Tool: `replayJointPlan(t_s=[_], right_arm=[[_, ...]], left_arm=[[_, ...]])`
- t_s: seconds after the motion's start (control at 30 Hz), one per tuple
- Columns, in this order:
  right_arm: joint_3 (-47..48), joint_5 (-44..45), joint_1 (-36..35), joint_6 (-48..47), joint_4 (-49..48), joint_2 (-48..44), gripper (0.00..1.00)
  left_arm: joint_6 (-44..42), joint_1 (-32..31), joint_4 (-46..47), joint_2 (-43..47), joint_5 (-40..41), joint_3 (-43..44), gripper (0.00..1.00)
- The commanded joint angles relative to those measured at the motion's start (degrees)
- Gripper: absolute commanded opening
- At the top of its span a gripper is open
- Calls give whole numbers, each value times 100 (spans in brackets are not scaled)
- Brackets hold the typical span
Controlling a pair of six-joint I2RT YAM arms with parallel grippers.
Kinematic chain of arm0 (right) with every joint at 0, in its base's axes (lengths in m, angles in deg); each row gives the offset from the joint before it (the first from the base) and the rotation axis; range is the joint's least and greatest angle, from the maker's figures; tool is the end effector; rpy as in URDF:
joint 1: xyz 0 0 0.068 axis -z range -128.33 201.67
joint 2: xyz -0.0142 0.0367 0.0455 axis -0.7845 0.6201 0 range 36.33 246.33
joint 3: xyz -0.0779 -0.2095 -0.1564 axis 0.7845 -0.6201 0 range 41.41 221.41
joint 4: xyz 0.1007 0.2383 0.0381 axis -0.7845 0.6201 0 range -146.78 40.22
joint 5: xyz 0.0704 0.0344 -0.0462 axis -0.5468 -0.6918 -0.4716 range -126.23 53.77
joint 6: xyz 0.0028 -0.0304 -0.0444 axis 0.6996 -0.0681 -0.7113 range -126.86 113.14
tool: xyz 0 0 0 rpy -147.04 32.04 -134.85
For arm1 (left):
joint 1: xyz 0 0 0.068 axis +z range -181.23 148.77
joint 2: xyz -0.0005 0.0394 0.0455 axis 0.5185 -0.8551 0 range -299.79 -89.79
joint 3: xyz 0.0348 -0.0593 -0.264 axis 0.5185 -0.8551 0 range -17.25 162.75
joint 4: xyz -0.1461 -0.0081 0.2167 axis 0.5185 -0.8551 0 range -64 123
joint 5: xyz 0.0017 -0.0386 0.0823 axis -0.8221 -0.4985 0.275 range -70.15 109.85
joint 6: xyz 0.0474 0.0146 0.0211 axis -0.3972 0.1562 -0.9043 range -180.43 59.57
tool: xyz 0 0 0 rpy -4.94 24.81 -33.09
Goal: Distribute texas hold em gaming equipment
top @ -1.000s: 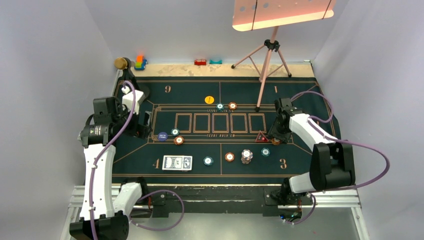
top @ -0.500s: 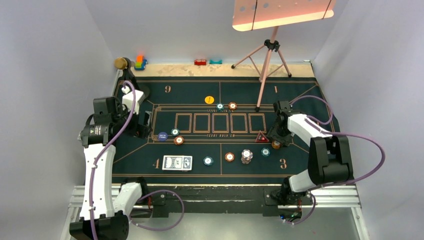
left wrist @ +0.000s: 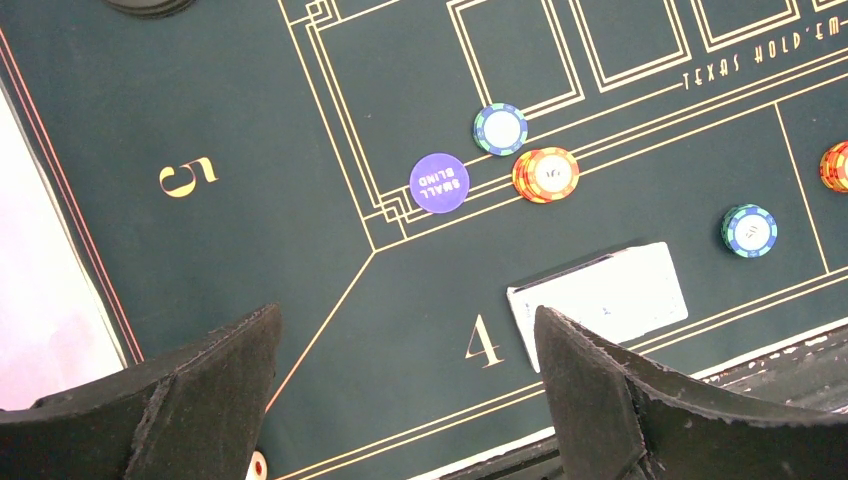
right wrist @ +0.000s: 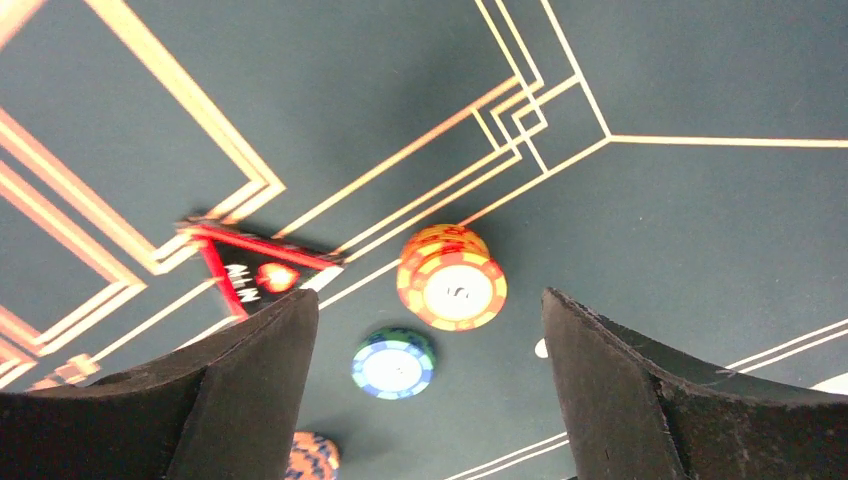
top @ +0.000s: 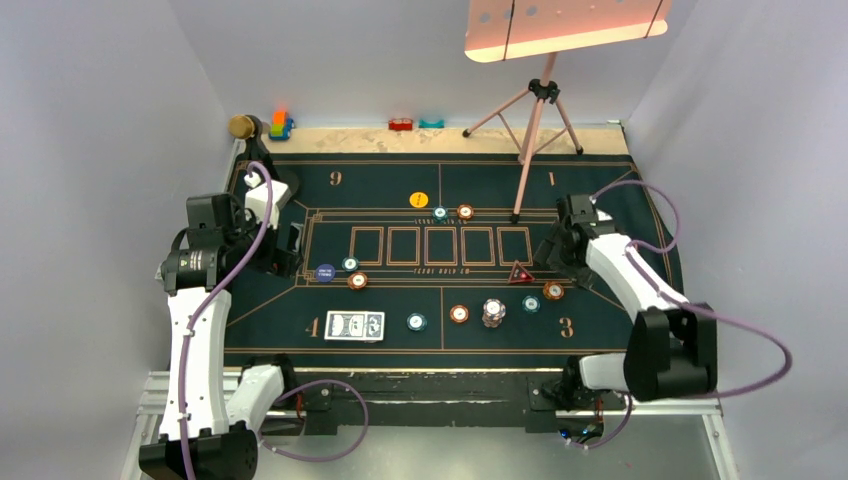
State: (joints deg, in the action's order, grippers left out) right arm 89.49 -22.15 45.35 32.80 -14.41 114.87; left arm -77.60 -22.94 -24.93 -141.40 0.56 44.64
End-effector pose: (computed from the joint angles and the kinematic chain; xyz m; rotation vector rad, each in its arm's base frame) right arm 0.2408 0.0179 0.1960 0.8432 2.6363 -0.1516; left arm 0.1590 0.0114 0.3436 0.3355 2.3265 -0.1884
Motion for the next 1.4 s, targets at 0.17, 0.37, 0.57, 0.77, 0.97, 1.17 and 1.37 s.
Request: replayJointPlan(t_s=[0.17, 0.37, 0.57, 0.77, 0.97, 1.17, 1.37], right_arm=[[998, 83, -1359, -524, 318, -1113, 84], [1327, 226, -3097, -554, 970, -735, 94], [1061, 200, -3732, -456, 1109, -743, 98], [906, 312, -4096, -317, 1141, -474, 98], [717, 317, -4235, -244, 990, -279, 98], [506, 191, -4245, -218, 844, -312, 98], [363, 180, -4245, -183, 768, -279, 92]], left_arm=[[-24, 49, 83, 23, -87, -10, 100], [-32, 49, 43, 45, -57, -13, 100], [-34, 45, 18, 90, -39, -19, 100], [-20, 49, 1, 114, -37, -10, 100], [-38, 49, -12, 116, -31, -9, 100], [-42, 43, 6, 86, -29, -18, 100], [-30, 45, 17, 74, -35, -19, 100]])
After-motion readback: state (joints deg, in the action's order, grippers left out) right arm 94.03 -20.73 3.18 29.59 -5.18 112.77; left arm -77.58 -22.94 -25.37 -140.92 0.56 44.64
